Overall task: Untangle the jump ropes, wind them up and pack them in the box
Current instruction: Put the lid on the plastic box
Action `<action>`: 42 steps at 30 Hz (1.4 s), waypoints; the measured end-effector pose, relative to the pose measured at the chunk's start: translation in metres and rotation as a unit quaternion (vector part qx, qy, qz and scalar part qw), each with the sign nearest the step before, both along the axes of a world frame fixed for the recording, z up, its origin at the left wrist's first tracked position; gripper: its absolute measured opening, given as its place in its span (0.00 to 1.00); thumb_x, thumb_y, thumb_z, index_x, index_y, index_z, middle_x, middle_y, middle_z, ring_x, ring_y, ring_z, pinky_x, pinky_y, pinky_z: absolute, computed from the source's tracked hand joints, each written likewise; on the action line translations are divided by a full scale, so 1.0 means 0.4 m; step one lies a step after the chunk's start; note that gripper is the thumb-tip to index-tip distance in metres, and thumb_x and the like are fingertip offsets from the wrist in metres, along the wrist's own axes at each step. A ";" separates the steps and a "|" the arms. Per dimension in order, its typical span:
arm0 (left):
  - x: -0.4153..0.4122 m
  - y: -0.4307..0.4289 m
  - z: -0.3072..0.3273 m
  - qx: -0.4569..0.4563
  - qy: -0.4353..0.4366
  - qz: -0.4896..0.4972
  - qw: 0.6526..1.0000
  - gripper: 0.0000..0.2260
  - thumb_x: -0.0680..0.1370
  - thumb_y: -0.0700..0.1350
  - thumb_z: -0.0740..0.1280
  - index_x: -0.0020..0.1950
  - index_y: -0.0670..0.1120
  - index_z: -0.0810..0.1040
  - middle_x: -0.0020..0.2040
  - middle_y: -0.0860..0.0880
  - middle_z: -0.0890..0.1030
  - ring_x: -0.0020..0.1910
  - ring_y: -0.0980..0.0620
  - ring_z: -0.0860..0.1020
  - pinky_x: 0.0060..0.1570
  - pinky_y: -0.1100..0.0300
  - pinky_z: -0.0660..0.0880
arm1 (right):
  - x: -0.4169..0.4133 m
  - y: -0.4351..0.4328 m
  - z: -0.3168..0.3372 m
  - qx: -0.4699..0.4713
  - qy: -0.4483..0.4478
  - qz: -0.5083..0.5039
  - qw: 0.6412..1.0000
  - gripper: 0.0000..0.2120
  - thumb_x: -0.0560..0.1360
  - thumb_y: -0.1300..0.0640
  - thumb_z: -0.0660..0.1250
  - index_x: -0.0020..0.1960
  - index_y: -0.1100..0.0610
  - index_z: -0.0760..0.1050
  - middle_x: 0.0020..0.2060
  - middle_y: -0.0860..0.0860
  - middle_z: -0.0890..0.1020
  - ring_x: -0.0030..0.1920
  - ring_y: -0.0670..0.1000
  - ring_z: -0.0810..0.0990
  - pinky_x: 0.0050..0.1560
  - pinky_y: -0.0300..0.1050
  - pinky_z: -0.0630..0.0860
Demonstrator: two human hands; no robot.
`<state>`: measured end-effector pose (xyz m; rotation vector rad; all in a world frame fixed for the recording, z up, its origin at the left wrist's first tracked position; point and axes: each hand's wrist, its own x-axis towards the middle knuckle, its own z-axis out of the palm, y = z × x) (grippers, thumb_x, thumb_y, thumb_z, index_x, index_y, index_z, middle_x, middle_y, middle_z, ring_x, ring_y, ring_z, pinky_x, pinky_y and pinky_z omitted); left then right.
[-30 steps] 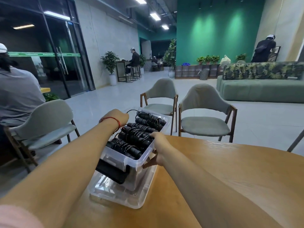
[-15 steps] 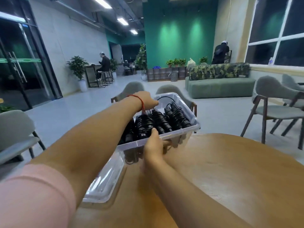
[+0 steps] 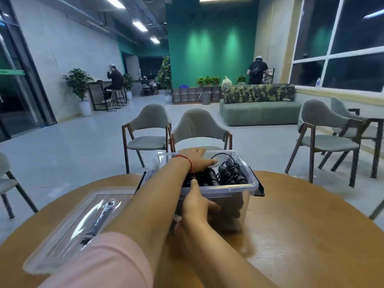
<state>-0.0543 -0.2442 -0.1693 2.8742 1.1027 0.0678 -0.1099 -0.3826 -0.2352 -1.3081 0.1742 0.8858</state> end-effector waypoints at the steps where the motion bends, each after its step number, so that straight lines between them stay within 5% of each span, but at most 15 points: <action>1: 0.004 0.002 -0.003 0.008 0.001 -0.006 1.000 0.41 0.78 0.76 0.53 0.85 0.54 0.57 0.84 0.45 0.61 0.82 0.42 0.62 0.80 0.40 0.57 | -0.008 0.000 -0.009 0.000 -0.012 0.003 1.000 0.60 0.77 0.32 0.70 0.84 0.55 0.27 0.85 0.61 0.49 0.82 0.66 0.58 0.77 0.68 0.65; 4: 0.003 0.006 -0.012 0.022 -0.013 0.003 1.000 0.39 0.79 0.74 0.51 0.85 0.54 0.57 0.84 0.47 0.62 0.82 0.44 0.61 0.80 0.40 0.57 | -0.029 -0.003 -0.039 0.023 -0.031 0.010 0.999 0.67 0.67 0.23 0.69 0.84 0.49 0.28 0.85 0.58 0.50 0.83 0.65 0.58 0.76 0.70 0.66; 7: 0.001 -0.003 0.000 -0.014 -0.023 0.018 0.999 0.37 0.80 0.70 0.50 0.85 0.52 0.60 0.84 0.46 0.63 0.82 0.43 0.62 0.80 0.39 0.58 | -0.052 -0.029 -0.058 0.078 -0.021 0.009 0.997 0.68 0.56 0.19 0.65 0.83 0.39 0.32 0.83 0.54 0.59 0.77 0.63 0.69 0.72 0.69 0.72; 10: -0.051 -0.026 0.040 -0.080 -0.035 0.007 0.996 0.35 0.82 0.68 0.53 0.83 0.49 0.63 0.83 0.45 0.64 0.80 0.41 0.65 0.80 0.40 0.59 | -0.068 -0.066 -0.063 0.111 -0.024 -0.002 0.994 0.60 0.64 0.23 0.66 0.84 0.38 0.37 0.82 0.51 0.63 0.77 0.60 0.69 0.75 0.66 0.70; 17: -0.353 -0.057 0.056 -0.072 -0.077 0.059 0.993 0.30 0.85 0.63 0.57 0.83 0.48 0.62 0.81 0.43 0.67 0.78 0.40 0.69 0.77 0.42 0.65 | -0.181 -0.074 -0.006 0.134 -0.017 0.074 0.988 0.37 0.83 0.38 0.61 0.86 0.40 0.46 0.81 0.53 0.64 0.78 0.62 0.67 0.77 0.69 0.67; 22: -0.665 -0.030 0.026 -0.085 -0.086 0.151 0.981 0.31 0.85 0.65 0.55 0.83 0.49 0.62 0.82 0.44 0.66 0.79 0.42 0.68 0.78 0.43 0.64 | -0.372 -0.061 0.068 0.161 -0.014 0.174 0.971 0.30 0.79 0.32 0.59 0.80 0.37 0.61 0.75 0.51 0.74 0.71 0.60 0.75 0.73 0.67 0.72; 25: -0.841 -0.008 0.004 -0.117 -0.094 0.223 0.963 0.30 0.85 0.66 0.52 0.81 0.48 0.65 0.80 0.44 0.69 0.76 0.41 0.70 0.75 0.43 0.65 | -0.425 -0.042 0.069 0.108 -0.046 0.225 0.967 0.19 0.86 0.39 0.57 0.73 0.44 0.69 0.67 0.54 0.77 0.69 0.58 0.74 0.77 0.64 0.68; 28: -0.979 0.047 -0.068 -0.143 -0.096 0.245 0.954 0.40 0.77 0.78 0.47 0.80 0.55 0.68 0.79 0.46 0.69 0.75 0.41 0.70 0.76 0.41 0.65 | -0.459 -0.002 0.040 0.067 -0.050 0.293 0.952 0.27 0.84 0.36 0.57 0.76 0.49 0.73 0.72 0.53 0.78 0.70 0.61 0.76 0.76 0.63 0.70; 31: -1.060 0.094 -0.165 -0.158 -0.133 0.290 0.935 0.31 0.77 0.71 0.50 0.74 0.61 0.74 0.77 0.50 0.74 0.72 0.44 0.73 0.74 0.42 0.68 | -0.485 0.073 -0.024 0.035 -0.056 0.329 0.942 0.27 0.83 0.37 0.57 0.75 0.51 0.74 0.69 0.55 0.80 0.68 0.63 0.79 0.73 0.63 0.73; 36: -1.055 0.039 -0.233 -0.192 -0.152 0.360 0.900 0.29 0.87 0.62 0.50 0.82 0.47 0.66 0.77 0.42 0.72 0.73 0.41 0.72 0.71 0.47 0.68 | -0.397 0.381 -0.342 -0.045 -0.120 0.292 0.948 0.43 0.64 0.30 0.58 0.77 0.43 0.70 0.70 0.52 0.79 0.63 0.63 0.81 0.66 0.66 0.77; 40: -1.055 0.088 -0.275 -0.221 -0.226 0.409 0.856 0.34 0.82 0.64 0.50 0.79 0.44 0.69 0.73 0.41 0.75 0.65 0.40 0.77 0.67 0.50 0.72 | -0.451 0.241 -0.143 -0.040 -0.110 0.342 0.932 0.26 0.80 0.40 0.59 0.73 0.52 0.70 0.65 0.54 0.80 0.61 0.60 0.79 0.61 0.56 0.77; 42: -1.069 0.099 -0.264 -0.206 -0.285 0.432 0.830 0.27 0.83 0.58 0.52 0.74 0.43 0.74 0.66 0.41 0.79 0.57 0.42 0.79 0.63 0.52 0.74 | -0.477 0.194 -0.071 -0.015 -0.137 0.349 0.927 0.24 0.81 0.42 0.59 0.73 0.51 0.69 0.65 0.52 0.78 0.63 0.59 0.78 0.66 0.57 0.75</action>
